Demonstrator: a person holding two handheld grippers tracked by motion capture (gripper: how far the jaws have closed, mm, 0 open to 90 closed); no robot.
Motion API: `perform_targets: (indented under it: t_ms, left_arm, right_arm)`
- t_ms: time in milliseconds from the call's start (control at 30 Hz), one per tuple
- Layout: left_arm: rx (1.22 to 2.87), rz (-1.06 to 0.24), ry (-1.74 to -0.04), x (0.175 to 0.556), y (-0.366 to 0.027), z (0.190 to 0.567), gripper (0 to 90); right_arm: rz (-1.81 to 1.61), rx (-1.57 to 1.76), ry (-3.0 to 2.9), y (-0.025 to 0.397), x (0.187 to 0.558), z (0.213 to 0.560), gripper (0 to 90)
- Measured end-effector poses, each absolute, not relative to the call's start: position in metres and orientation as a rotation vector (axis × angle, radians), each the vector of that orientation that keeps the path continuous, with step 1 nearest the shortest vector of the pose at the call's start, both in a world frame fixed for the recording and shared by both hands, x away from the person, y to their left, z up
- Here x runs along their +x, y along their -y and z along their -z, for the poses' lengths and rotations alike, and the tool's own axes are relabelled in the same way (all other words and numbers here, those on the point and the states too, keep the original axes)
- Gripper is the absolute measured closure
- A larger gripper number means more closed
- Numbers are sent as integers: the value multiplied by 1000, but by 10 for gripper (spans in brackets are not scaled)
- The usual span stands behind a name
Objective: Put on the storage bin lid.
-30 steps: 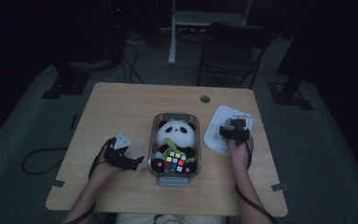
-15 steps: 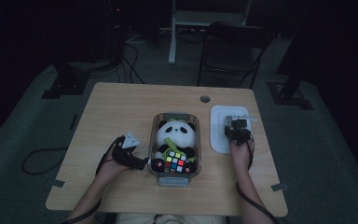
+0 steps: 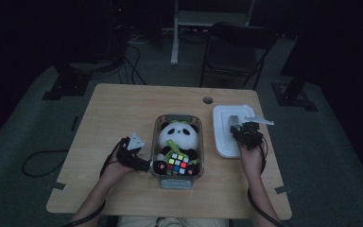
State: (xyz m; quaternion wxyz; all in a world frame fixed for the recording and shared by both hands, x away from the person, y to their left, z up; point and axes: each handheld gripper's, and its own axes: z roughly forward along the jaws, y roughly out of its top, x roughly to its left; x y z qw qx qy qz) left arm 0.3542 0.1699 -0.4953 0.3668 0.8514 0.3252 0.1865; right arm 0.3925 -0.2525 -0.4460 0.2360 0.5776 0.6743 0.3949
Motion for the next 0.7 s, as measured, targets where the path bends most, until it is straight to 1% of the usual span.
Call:
perform_targets:
  t_ms: [200, 367, 500, 700]
  left_arm:
    - [2195, -490, -817, 349, -164, 494, 6]
    - [2202, -468, -797, 348, -156, 494, 5]
    - [2194, -492, -803, 347, -151, 493, 5]
    - [2205, -474, -783, 347, -140, 493, 5]
  right_arm:
    - [-1135, 1516, -1821, 249, 378, 417, 684]
    - [-1184, 1452, -1802, 245, 367, 392, 684]
    - [-1216, 1409, -1796, 240, 360, 378, 684]
    - [-1257, 1344, -1821, 228, 351, 365, 684]
